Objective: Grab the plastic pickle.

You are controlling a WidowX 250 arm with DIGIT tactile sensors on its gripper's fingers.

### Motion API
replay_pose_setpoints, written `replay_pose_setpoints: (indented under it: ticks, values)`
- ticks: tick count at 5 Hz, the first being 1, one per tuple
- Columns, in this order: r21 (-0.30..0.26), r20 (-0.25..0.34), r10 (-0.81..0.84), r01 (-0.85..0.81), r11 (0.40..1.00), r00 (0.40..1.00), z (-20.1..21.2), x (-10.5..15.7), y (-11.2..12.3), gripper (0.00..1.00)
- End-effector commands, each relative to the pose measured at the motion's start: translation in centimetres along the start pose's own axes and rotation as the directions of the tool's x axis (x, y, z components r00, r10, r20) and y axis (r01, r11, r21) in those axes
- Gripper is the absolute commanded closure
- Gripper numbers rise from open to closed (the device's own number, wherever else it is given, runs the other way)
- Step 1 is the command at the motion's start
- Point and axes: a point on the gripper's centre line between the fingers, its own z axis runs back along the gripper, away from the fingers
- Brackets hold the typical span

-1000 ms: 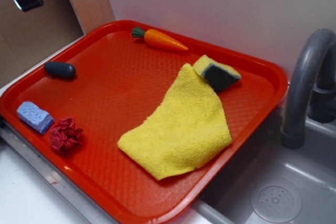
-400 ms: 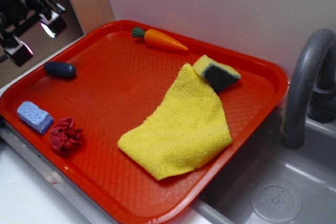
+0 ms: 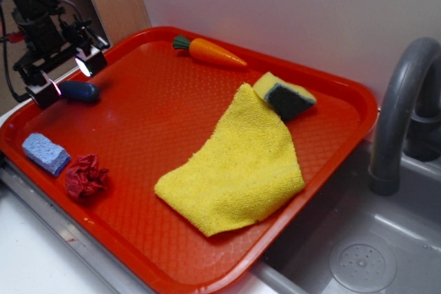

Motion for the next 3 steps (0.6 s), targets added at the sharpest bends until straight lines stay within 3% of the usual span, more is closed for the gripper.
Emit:
replay_pose_setpoints:
  ticks: [1, 2, 3]
  values:
    - [-0.045, 0.002, 0.004, -0.004, 0.999, 1.0, -1.7, -0.9, -2.5, 0.04]
    - [-0.039, 0.037, -0.019, 0.021, 0.999, 0.999, -1.7, -1.4, -2.2, 1.0]
    - [-0.024, 0.044, -0.064, 0.065, 0.998, 0.997, -1.3, -1.8, -1.5, 1.0]
